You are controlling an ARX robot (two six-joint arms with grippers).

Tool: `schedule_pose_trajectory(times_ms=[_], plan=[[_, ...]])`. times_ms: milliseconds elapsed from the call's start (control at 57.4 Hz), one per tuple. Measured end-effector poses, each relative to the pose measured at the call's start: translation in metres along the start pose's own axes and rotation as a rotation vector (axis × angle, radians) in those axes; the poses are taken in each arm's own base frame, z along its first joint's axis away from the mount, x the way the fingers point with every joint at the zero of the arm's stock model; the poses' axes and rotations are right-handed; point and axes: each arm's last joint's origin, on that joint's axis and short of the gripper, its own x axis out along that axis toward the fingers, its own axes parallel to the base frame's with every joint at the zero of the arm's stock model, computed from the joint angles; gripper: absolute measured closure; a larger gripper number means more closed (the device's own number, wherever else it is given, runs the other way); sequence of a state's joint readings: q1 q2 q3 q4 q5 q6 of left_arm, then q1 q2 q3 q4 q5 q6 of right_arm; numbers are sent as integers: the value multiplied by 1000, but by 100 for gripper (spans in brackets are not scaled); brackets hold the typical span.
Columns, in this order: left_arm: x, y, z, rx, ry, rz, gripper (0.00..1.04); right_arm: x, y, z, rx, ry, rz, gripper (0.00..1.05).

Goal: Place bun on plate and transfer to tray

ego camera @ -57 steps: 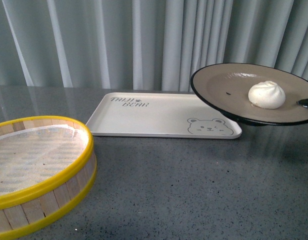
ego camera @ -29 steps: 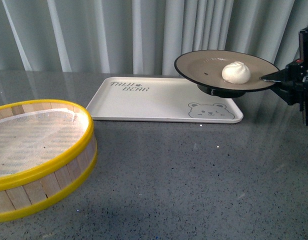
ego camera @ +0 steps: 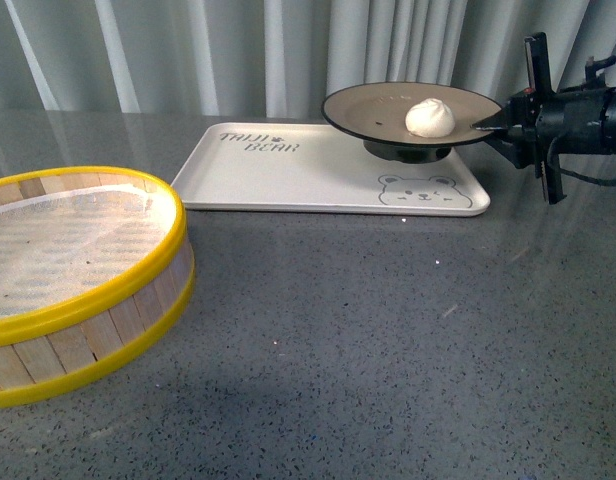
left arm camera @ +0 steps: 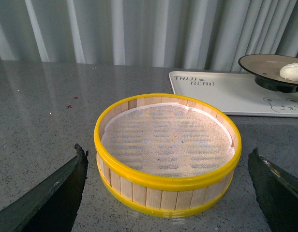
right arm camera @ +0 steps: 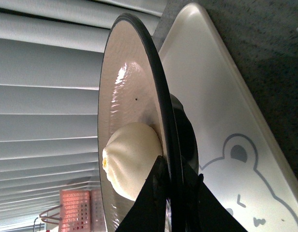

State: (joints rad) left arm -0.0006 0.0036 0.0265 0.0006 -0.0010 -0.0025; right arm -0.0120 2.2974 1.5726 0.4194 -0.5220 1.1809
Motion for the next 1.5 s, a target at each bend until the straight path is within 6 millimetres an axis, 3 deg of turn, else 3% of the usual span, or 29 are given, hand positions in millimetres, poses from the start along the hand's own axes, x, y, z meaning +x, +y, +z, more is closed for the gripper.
schedule_pose_trajectory(times_ms=[314,749,1499], plan=[[0,0,0,0,0,0,7,19,0,-20,-10,50,-8,102],[0,0,0,0,0,0,7,24,-13,-7,1,21,-40,102],[0,0,0,0,0,0,7,28,-16,-15,17,44,-26,102]])
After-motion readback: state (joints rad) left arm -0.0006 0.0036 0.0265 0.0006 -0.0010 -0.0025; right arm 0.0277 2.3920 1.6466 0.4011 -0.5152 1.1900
